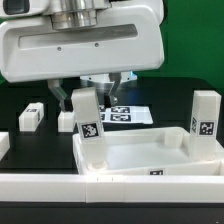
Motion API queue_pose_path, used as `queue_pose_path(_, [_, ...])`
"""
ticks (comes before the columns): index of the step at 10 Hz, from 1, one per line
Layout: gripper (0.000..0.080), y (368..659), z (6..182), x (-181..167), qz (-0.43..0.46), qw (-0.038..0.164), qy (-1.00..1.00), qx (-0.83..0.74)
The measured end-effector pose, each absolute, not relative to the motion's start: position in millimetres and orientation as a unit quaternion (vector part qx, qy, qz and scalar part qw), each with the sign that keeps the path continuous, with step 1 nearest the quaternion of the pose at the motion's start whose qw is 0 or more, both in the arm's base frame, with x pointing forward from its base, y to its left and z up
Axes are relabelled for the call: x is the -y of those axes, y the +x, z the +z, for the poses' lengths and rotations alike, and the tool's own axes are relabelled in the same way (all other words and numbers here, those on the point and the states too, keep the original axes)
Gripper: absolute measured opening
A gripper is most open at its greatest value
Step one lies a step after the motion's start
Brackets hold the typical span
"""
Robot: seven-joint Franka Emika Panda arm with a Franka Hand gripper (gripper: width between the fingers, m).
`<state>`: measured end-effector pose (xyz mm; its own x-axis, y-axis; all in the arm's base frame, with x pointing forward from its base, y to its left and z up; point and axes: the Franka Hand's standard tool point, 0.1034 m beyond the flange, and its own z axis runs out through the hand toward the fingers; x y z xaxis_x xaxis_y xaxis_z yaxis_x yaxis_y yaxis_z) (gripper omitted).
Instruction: Assemble desk
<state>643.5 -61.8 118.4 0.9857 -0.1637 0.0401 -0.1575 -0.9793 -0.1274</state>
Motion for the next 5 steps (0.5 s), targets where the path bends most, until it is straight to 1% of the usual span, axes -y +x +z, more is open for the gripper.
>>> queue_pose_path(1, [0.0286, 643.4, 118.3, 61.9, -0.023, 0.063, -0.991, -0.116])
queue_pose_path(4, [0.0287, 643.2, 118.1, 63.7, -0.018, 0.063, -0.979, -0.193])
queue_pose_path(5, [0.0287, 643.8, 117.4, 63.4, -0.015, 0.062, -0.961, -0.269])
